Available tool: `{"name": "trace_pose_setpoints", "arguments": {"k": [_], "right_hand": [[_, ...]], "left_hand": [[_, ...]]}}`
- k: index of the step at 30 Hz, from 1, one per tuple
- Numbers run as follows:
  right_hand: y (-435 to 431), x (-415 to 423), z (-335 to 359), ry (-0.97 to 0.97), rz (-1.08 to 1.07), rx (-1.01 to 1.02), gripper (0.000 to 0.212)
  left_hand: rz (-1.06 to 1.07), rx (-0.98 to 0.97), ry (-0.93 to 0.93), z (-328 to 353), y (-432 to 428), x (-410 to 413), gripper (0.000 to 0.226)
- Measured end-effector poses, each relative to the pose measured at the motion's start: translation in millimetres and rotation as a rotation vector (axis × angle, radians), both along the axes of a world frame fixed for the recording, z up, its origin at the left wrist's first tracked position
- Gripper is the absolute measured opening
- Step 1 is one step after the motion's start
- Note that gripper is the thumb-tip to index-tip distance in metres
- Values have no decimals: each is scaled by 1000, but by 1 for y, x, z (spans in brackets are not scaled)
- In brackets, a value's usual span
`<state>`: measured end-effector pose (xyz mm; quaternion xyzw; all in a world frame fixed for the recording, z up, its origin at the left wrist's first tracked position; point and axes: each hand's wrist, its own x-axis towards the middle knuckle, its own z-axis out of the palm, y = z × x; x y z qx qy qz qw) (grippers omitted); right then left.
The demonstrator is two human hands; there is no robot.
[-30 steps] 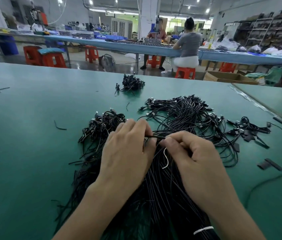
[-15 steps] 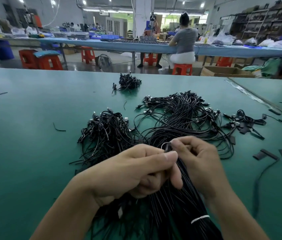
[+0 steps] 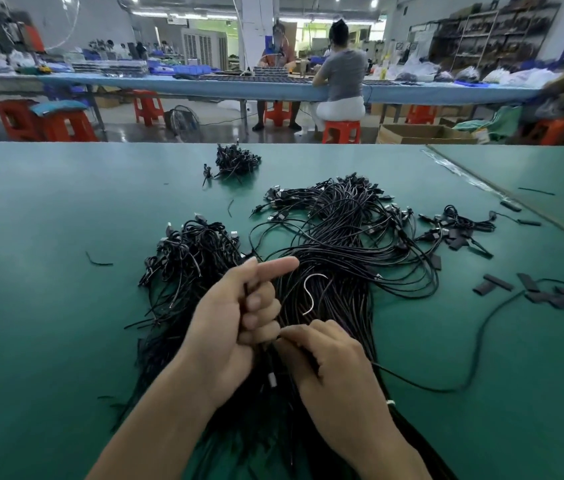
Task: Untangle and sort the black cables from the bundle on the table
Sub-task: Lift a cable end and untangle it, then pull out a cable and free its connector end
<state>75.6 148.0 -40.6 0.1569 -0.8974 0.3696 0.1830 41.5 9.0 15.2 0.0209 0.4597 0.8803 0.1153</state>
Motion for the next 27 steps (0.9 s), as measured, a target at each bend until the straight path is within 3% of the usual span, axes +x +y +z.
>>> {"name": "trace_pose_setpoints", "arguments": {"k": [4, 7, 11, 15, 18, 23, 27], "right_hand": [[0, 2, 2, -6, 25, 14, 15], [2, 3, 4, -26, 49, 6, 15], [2, 10, 4, -23, 39, 131, 24], [1, 14, 5, 73, 18, 132, 22], [8, 12, 4, 166, -57, 19, 14], [25, 10, 7, 265, -159, -247, 7], [28, 7, 5, 190, -147, -371, 9]], "left_hand": [[29, -210, 144, -11, 8, 3, 39], [26, -242, 252, -16, 8, 4, 40], [191, -387, 302, -21, -1, 0, 35], [70, -804, 446, -28, 0, 5, 29], [-36, -1089, 555, -28, 3, 8, 34], [-208, -1101, 358, -19, 2, 10, 59], [-417, -898, 254, -9, 3, 17, 74]]}}
